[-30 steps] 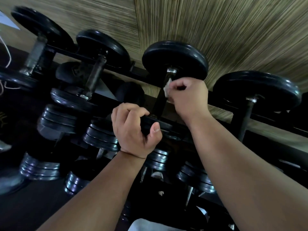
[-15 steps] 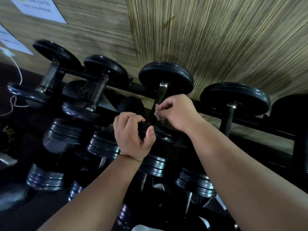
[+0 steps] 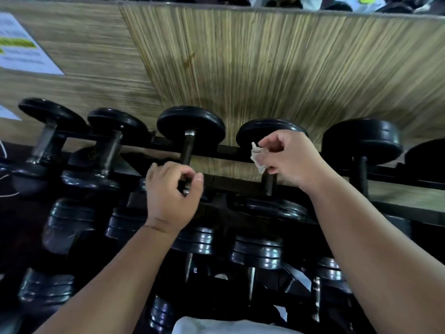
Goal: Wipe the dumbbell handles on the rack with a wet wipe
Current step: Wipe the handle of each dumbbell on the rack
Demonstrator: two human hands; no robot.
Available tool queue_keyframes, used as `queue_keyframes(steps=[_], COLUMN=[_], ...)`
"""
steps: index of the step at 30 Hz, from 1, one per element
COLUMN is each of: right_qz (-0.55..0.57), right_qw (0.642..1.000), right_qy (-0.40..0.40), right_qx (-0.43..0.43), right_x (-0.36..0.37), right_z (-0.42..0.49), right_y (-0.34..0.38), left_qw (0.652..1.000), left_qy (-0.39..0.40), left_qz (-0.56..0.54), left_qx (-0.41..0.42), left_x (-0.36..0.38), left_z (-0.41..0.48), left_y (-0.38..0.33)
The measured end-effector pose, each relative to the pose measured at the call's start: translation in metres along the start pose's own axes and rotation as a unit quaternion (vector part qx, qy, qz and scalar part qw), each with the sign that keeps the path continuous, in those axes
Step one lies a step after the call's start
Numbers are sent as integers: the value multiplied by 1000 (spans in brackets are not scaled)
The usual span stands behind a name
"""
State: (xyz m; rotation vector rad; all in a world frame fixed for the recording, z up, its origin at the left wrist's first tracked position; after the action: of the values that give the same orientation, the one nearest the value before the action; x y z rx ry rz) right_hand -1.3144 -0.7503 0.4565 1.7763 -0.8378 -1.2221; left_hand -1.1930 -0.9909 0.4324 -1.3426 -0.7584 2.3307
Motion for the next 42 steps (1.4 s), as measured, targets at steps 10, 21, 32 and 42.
queue_keyframes(steps=[10,21,32,42], right_qz=[-156,-186,-154,-204], right_qw=[987,978,983,967], right_qy=[-21,-70,-78,142], right_qx=[-8,-62,-68,-63], right_x=[-34,-21,-25,8], right_z=[6,32,40,13], right_y=[-56,-78,-74,-86], left_qw=[916,949,967,969], left_qy=[374,227,82,54], left_qz=[-27,-163,-199,-198], left_qx=[138,145,132,137], left_x=[110,130,129,125], left_z=[0,-9,-19,-21], left_y=[-70,-68,-50,-51])
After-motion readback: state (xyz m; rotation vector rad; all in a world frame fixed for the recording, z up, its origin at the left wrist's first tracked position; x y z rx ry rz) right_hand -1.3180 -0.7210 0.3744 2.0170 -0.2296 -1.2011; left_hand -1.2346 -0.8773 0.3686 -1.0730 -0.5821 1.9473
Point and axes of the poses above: each hand's wrist, its own z-axis towards the middle knuckle, its own x-axis out of the palm, y = z × x, the point moved 7 cm from there along z, towards the middle knuckle, and after that the axes turned 1 degree about -y, right-handed, at the moved point
